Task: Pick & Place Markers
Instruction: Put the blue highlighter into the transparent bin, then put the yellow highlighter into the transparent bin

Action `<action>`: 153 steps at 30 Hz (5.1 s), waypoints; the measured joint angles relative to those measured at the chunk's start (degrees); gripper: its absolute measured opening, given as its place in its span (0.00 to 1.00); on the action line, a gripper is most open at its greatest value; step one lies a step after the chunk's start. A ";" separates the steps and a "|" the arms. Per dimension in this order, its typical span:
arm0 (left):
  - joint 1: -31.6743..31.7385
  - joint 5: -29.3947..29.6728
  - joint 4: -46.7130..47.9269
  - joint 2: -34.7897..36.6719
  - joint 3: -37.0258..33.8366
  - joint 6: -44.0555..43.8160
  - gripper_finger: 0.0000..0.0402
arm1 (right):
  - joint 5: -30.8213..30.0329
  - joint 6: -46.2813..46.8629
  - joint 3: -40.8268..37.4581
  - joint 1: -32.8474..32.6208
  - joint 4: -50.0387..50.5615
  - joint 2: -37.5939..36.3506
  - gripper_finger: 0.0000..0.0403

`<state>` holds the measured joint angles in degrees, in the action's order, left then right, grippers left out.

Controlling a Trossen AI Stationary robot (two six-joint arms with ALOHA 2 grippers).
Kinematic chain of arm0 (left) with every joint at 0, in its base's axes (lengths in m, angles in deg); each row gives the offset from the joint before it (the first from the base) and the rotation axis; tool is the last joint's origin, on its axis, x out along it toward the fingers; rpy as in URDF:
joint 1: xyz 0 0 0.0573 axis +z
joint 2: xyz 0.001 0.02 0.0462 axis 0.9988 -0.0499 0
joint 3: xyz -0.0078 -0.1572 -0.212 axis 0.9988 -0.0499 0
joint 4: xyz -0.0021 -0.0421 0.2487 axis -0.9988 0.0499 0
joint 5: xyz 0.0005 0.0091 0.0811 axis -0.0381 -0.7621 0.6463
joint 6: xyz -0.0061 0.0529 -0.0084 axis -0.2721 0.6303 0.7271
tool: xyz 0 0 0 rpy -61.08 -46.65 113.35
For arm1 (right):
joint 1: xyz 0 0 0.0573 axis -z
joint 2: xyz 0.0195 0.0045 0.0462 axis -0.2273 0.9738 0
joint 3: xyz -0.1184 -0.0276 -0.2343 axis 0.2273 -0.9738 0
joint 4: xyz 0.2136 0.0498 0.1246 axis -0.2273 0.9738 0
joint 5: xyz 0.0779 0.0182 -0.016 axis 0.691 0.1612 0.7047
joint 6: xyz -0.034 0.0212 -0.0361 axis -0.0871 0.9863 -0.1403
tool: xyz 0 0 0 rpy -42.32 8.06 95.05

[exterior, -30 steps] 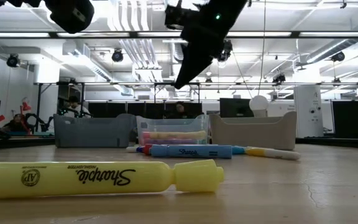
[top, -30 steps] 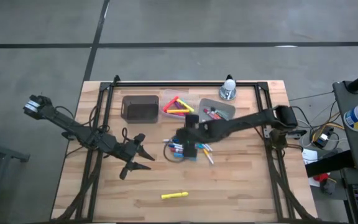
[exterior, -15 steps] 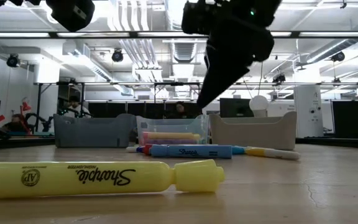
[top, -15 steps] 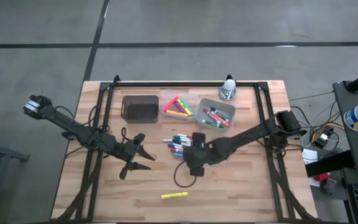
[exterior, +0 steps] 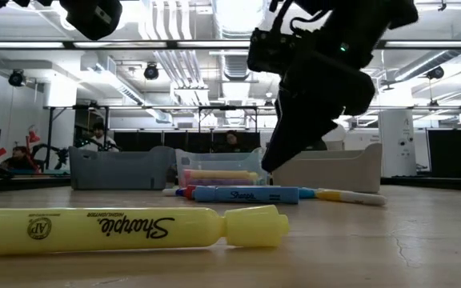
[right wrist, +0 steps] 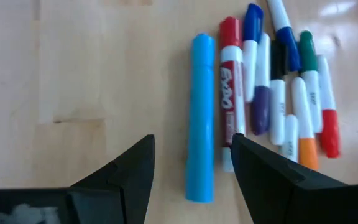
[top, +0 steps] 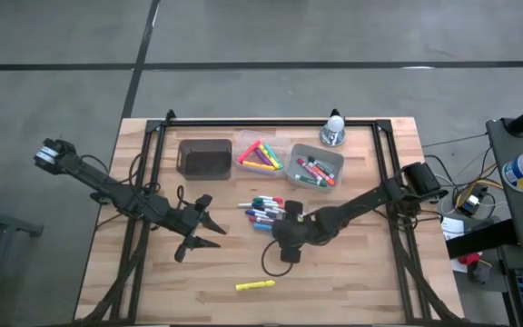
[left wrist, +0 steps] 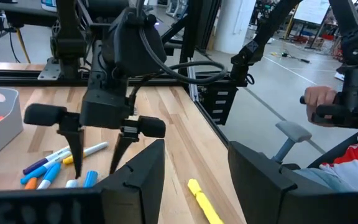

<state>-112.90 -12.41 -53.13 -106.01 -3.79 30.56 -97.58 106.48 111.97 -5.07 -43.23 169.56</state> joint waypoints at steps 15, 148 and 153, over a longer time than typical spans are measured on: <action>0.00 0.02 -0.09 0.00 0.00 -0.02 0.42 | -0.04 4.08 -8.26 -0.06 -8.53 0.02 0.50; 0.07 18.33 -4.33 -3.41 -0.85 0.73 0.42 | 10.21 -14.75 12.51 -2.76 1.96 -2.66 0.41; 0.02 18.32 -6.01 -5.78 -0.85 -3.56 0.42 | 10.17 -14.86 12.55 -5.36 -4.76 -1.14 0.41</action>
<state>-112.88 5.90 -59.14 -111.79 -4.64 27.00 -87.41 91.62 124.52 -10.43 -47.99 168.41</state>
